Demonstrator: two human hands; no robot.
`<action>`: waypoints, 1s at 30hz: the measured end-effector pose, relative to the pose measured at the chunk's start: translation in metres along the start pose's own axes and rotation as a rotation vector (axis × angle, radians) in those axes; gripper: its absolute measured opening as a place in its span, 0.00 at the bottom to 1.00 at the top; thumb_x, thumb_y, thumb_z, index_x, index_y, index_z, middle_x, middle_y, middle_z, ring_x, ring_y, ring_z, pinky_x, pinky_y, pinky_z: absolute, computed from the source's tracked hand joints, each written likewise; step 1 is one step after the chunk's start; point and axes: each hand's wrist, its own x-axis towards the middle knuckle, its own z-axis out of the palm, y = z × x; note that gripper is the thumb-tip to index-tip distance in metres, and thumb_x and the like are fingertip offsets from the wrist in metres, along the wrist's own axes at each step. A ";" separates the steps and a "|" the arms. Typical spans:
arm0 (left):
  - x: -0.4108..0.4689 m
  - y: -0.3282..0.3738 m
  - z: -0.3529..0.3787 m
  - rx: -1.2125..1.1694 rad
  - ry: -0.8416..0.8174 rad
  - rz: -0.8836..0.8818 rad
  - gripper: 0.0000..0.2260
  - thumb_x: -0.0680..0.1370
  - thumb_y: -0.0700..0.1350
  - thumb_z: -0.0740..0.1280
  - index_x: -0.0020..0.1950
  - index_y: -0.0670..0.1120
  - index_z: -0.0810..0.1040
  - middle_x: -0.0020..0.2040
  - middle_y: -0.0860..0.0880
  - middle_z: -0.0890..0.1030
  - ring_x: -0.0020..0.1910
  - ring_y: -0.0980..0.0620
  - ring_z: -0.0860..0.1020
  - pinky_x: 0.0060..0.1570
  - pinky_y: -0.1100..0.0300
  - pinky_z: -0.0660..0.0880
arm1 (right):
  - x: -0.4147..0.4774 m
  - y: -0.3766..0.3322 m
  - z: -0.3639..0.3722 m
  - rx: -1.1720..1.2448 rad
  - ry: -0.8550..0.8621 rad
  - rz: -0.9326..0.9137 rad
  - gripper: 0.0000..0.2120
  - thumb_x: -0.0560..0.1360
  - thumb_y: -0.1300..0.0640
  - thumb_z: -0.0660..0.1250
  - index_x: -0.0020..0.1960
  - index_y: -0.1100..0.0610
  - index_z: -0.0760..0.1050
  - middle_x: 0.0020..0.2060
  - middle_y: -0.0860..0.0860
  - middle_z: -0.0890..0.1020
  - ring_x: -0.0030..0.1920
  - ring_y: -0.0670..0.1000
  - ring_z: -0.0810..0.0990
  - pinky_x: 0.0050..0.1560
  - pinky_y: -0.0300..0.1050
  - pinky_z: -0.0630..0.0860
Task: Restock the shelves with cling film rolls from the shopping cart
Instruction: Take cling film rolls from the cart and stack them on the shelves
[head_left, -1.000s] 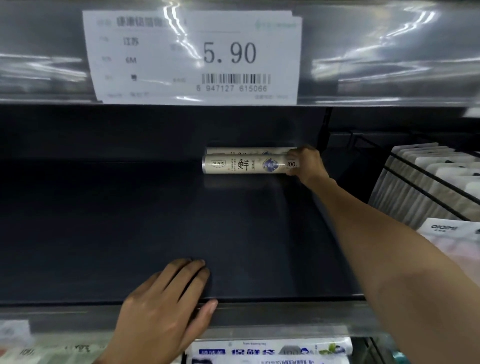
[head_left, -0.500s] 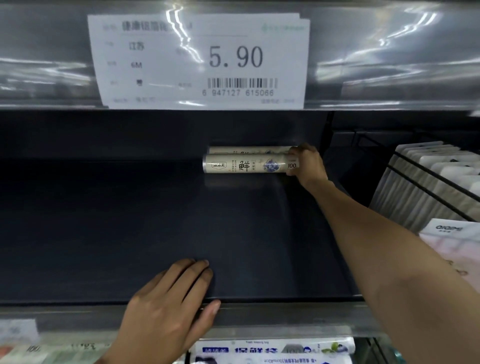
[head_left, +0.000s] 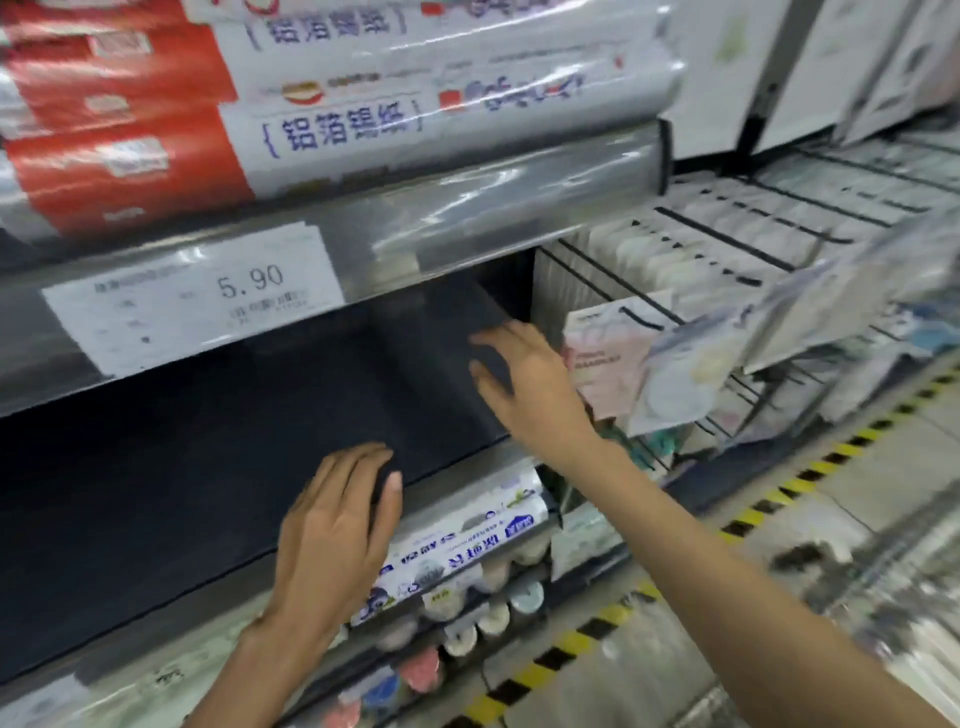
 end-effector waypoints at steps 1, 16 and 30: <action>0.005 0.014 0.000 -0.094 -0.032 0.016 0.18 0.80 0.48 0.55 0.55 0.39 0.79 0.53 0.45 0.80 0.53 0.52 0.74 0.54 0.62 0.68 | -0.033 -0.002 -0.019 0.010 0.001 0.067 0.16 0.75 0.55 0.61 0.57 0.62 0.78 0.52 0.57 0.79 0.57 0.54 0.75 0.58 0.38 0.67; -0.072 0.266 0.134 -0.538 -0.659 0.669 0.17 0.81 0.48 0.54 0.57 0.39 0.77 0.51 0.43 0.81 0.50 0.47 0.78 0.51 0.57 0.74 | -0.418 0.026 -0.186 -0.304 0.398 1.060 0.18 0.77 0.50 0.57 0.59 0.60 0.75 0.53 0.55 0.79 0.56 0.51 0.74 0.55 0.33 0.64; -0.147 0.425 0.227 -0.276 -1.174 0.359 0.26 0.79 0.57 0.60 0.71 0.42 0.61 0.66 0.43 0.70 0.63 0.46 0.70 0.57 0.53 0.69 | -0.450 0.117 -0.227 -0.549 0.232 1.558 0.22 0.77 0.48 0.62 0.64 0.62 0.69 0.57 0.57 0.75 0.57 0.55 0.71 0.57 0.48 0.68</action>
